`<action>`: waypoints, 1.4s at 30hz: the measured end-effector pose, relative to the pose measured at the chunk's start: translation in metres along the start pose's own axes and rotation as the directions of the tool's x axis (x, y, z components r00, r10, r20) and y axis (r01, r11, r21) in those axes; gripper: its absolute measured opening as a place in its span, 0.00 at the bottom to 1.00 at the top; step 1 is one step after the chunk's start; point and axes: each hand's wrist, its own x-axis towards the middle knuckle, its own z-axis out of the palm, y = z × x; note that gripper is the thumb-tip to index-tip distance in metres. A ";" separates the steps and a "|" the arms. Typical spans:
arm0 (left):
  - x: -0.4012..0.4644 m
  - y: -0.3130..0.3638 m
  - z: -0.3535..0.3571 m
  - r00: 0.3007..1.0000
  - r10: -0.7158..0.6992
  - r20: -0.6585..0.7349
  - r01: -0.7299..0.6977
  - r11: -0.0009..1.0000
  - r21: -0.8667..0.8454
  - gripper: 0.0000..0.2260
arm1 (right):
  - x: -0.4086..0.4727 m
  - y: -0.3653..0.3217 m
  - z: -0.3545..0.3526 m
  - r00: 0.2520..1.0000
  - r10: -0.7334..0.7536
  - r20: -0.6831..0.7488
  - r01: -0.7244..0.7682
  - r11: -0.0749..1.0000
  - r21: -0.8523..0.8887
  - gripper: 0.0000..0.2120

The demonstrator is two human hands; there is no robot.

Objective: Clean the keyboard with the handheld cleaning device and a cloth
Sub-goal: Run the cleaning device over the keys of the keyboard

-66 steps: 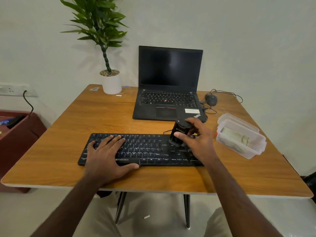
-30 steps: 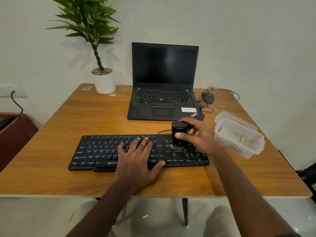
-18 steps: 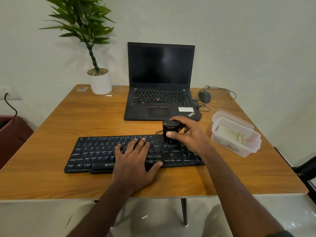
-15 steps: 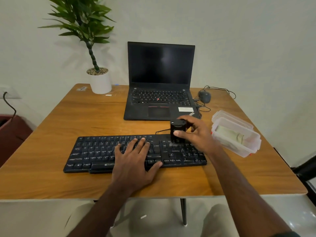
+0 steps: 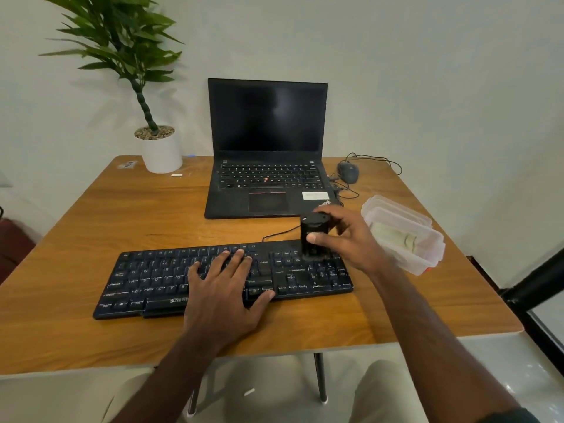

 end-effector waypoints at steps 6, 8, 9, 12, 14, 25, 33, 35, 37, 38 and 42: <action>0.000 0.000 0.001 1.000 0.000 -0.003 0.000 1.000 0.001 0.40 | -0.009 0.007 -0.019 1.000 0.024 0.006 -0.024 0.999 -0.041 0.16; 0.000 0.000 0.000 1.000 -0.001 -0.005 0.001 1.000 0.002 0.40 | -0.012 0.008 -0.036 0.999 0.034 -0.019 -0.035 0.997 -0.071 0.18; 0.000 0.000 0.000 1.000 -0.004 -0.005 0.004 1.000 0.005 0.40 | -0.012 0.008 -0.043 0.999 0.036 -0.025 -0.038 0.995 -0.092 0.18; 0.001 0.001 0.001 1.000 -0.008 -0.005 0.008 1.000 0.014 0.40 | -0.011 0.006 -0.055 0.997 0.030 -0.067 -0.039 0.990 -0.136 0.18; 0.001 0.001 0.001 1.000 -0.005 -0.007 0.006 1.000 0.018 0.40 | -0.010 0.004 -0.050 0.994 0.011 -0.106 -0.021 0.995 -0.093 0.18; 0.000 0.001 0.001 1.000 -0.010 -0.003 0.010 1.000 0.021 0.40 | -0.020 0.003 -0.056 0.996 -0.010 -0.091 -0.009 0.980 -0.201 0.17; 0.000 0.001 0.000 1.000 -0.012 -0.010 0.012 1.000 0.018 0.40 | -0.014 0.006 -0.021 0.998 -0.020 -0.059 0.012 0.992 -0.128 0.17; 0.000 0.001 0.000 1.000 -0.011 -0.011 0.012 1.000 0.008 0.39 | -0.008 0.005 -0.005 1.000 -0.006 -0.031 0.002 0.994 -0.109 0.18; -0.001 0.001 0.000 1.000 -0.012 -0.011 0.012 1.000 0.006 0.38 | -0.002 0.002 0.010 1.000 0.003 -0.006 -0.004 0.994 -0.107 0.17; -0.001 0.001 0.000 1.000 -0.013 -0.011 0.013 1.000 0.005 0.38 | 0.001 0.001 0.015 1.000 0.002 -0.003 -0.003 0.995 -0.100 0.16; 0.000 0.000 0.001 1.000 -0.018 -0.009 0.018 1.000 0.003 0.38 | 0.009 -0.003 0.016 0.998 0.023 -0.061 -0.023 1.000 0.000 0.15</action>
